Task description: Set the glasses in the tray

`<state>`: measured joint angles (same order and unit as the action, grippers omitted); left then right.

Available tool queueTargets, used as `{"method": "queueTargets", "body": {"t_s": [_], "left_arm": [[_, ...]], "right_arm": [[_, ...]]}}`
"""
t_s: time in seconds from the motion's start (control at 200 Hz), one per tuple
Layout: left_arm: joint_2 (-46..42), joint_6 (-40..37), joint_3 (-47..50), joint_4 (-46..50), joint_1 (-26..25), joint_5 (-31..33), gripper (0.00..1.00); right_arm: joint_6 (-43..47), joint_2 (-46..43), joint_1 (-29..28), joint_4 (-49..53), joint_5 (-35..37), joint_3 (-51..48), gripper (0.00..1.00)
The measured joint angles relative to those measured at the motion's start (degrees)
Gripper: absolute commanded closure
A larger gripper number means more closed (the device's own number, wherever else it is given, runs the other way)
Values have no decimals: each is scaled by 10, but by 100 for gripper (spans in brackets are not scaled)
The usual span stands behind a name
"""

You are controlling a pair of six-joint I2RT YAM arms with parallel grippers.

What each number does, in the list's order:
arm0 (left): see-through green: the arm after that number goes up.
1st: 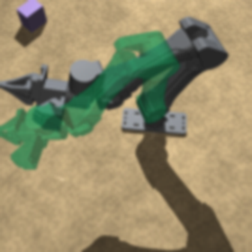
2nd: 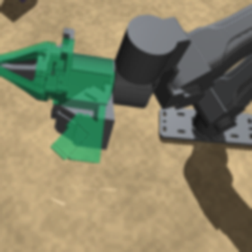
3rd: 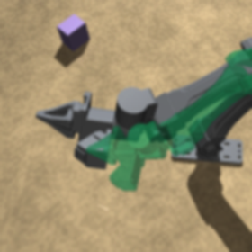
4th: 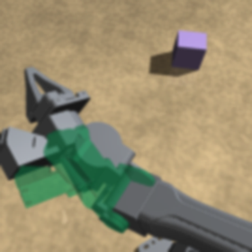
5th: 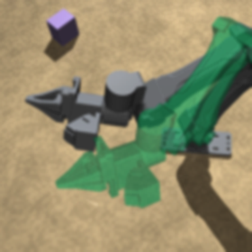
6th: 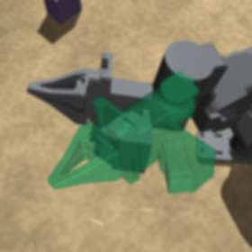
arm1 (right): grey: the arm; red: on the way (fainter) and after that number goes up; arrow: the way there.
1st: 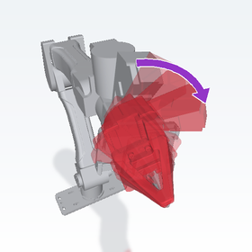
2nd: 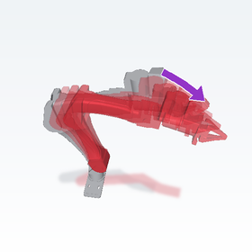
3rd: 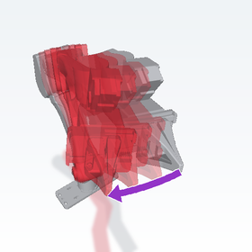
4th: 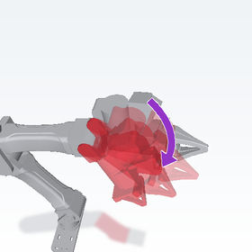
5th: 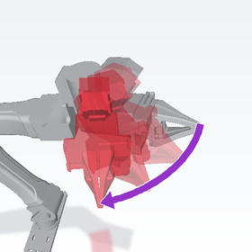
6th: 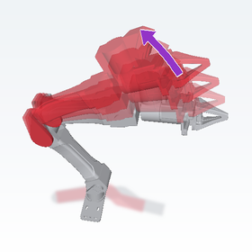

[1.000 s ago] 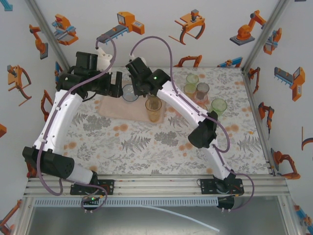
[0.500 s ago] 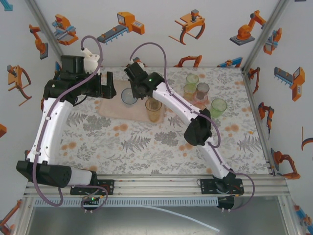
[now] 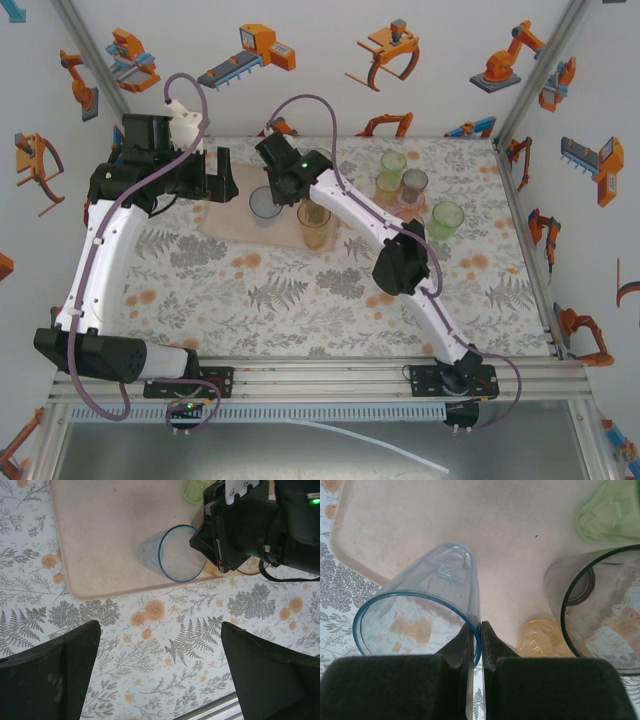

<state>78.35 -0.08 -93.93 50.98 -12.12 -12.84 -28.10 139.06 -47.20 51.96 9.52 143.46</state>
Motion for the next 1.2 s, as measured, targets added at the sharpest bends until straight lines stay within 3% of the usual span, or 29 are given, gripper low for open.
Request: {"method": "queueTargets", "body": {"t_s": [0.28,0.536,0.906,1.202], "left_arm": [[-1,2,7,0,2,-3,3],[-1,2,7,0,2,-3,3],[1,8,7,0,3,-4,3],[65,5,-48,5,6,0,3]], "right_arm": [[-5,9,0,14,-11,8,91],[-6,11,0,17,-14,19,77],[-6,15,2,16,-27,50,70],[5,16,3,15,-26,61,65]]}}
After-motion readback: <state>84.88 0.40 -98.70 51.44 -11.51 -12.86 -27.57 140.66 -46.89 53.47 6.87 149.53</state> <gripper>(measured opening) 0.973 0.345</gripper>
